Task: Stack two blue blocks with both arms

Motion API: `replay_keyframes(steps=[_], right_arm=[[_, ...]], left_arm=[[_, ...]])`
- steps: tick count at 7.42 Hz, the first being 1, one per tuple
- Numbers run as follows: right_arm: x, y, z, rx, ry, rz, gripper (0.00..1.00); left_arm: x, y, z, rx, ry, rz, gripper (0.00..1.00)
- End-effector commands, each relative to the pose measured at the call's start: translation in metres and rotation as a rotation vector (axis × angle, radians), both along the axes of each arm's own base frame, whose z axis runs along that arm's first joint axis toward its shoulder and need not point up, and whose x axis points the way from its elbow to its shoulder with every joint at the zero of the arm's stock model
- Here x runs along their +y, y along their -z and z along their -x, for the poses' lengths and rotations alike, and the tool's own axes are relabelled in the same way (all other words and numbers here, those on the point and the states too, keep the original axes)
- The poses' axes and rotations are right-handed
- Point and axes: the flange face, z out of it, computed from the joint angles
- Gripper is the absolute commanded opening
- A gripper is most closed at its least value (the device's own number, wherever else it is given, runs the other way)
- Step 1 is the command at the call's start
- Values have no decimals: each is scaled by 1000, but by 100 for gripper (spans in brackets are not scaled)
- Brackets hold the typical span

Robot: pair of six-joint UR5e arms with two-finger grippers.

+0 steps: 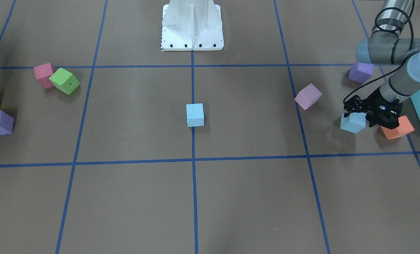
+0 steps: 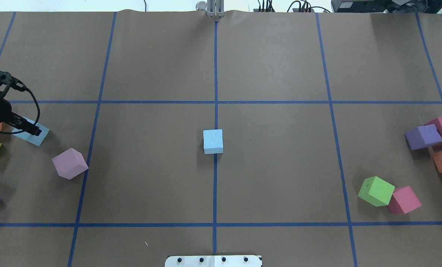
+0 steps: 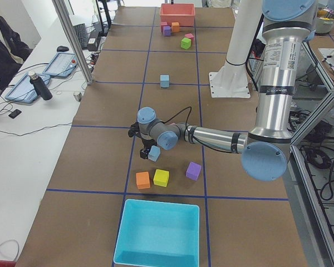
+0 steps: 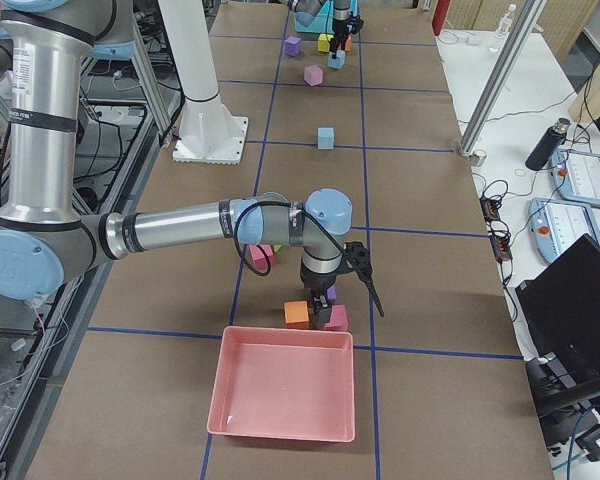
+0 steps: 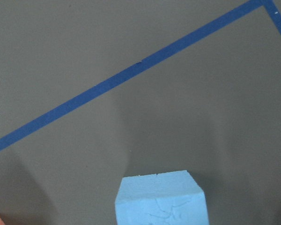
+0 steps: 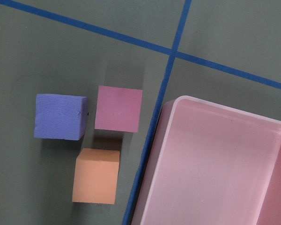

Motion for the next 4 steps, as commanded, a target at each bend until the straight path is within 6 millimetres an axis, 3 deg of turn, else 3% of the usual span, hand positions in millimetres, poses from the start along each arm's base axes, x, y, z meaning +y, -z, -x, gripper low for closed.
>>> replay_keyframes(steps=[1, 2, 3, 4], right_arm=[[-1, -1, 0, -2, 0, 2, 100], [-1, -1, 0, -2, 0, 2, 100], [-1, 0, 0, -4, 0, 0, 100], [0, 0, 1, -10, -2, 3, 100]], left_arm=[[3, 5, -18, 7, -3, 22, 58], [3, 6, -18, 9, -3, 20, 22], [5, 8, -16, 18, 0, 9, 0], [8, 21, -11, 33, -2, -8, 0]])
